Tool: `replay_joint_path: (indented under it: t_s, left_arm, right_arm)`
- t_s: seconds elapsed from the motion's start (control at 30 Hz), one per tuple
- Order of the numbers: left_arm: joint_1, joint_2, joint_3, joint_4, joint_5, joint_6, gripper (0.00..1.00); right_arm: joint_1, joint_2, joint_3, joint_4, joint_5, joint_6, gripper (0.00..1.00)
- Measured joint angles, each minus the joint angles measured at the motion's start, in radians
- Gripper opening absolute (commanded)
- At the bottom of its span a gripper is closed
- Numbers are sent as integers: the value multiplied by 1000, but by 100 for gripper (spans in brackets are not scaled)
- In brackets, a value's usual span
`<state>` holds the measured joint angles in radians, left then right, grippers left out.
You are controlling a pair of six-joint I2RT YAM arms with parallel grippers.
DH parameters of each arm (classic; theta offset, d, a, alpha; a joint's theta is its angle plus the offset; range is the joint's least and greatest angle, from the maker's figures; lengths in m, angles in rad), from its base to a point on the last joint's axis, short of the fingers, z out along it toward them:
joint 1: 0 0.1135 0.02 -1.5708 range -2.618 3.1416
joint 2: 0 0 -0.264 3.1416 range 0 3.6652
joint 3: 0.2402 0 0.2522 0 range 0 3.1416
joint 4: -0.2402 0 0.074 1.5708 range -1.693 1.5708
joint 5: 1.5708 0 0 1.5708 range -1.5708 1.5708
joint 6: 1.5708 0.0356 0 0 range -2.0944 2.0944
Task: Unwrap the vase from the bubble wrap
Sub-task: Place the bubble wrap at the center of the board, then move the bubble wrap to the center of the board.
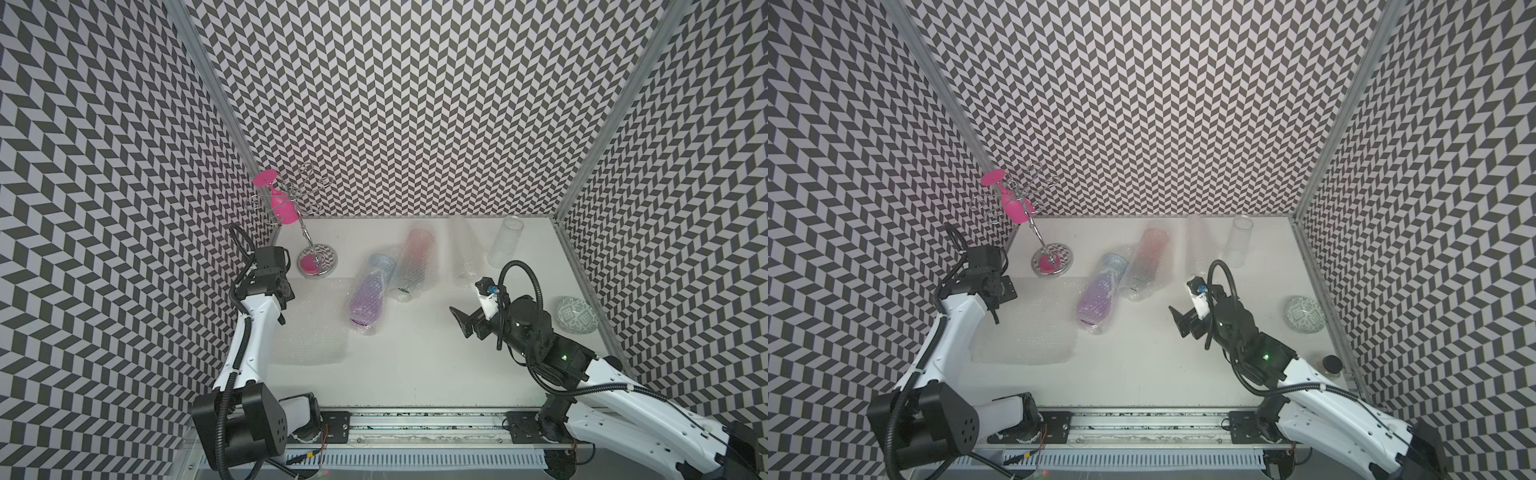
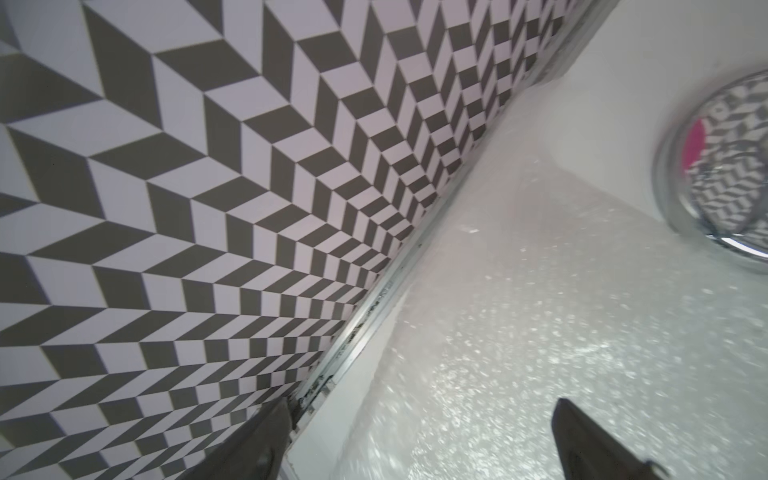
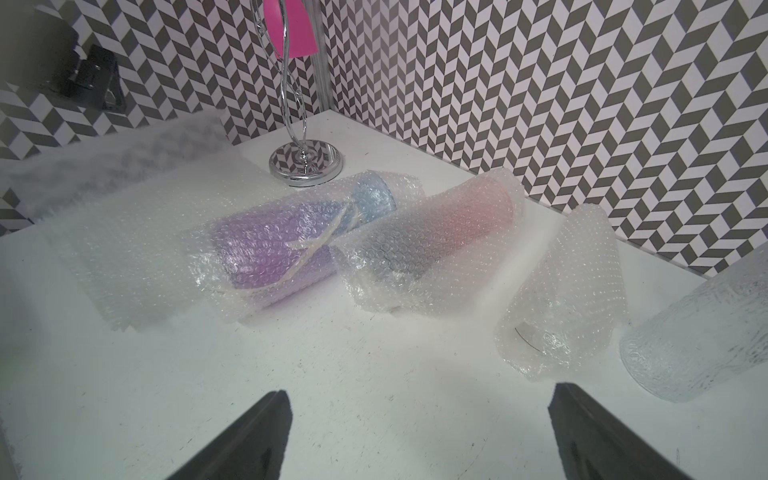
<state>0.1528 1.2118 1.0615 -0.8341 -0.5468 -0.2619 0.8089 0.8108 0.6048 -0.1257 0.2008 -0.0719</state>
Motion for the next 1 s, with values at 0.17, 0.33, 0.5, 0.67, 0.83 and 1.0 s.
replay_joint_path:
  t_s: [0.17,0.33,0.5,0.67,0.83,1.0]
  left_arm:
    - [-157,-122,-2,25,118,-65,100]
    - [-367,-189,-43,73,262,-125,100]
    - [-533,-45,-27,138,468,-77,100]
    - [-584,106,28,190,613,7,100]
    - [-637,242,150,254,684,68,100]
    - [-694,408,274,283,685,100,100]
  right_arm:
    - [-2,49,2,18,45,4,99]
    - [-29,147,53,-7,57,94,99]
    - [-34,218,116,-18,56,266,99]
    - [-34,332,192,-110,44,432,99]
    - [-34,338,176,-106,37,518,99]
    - [-34,330,158,-87,40,522,99]
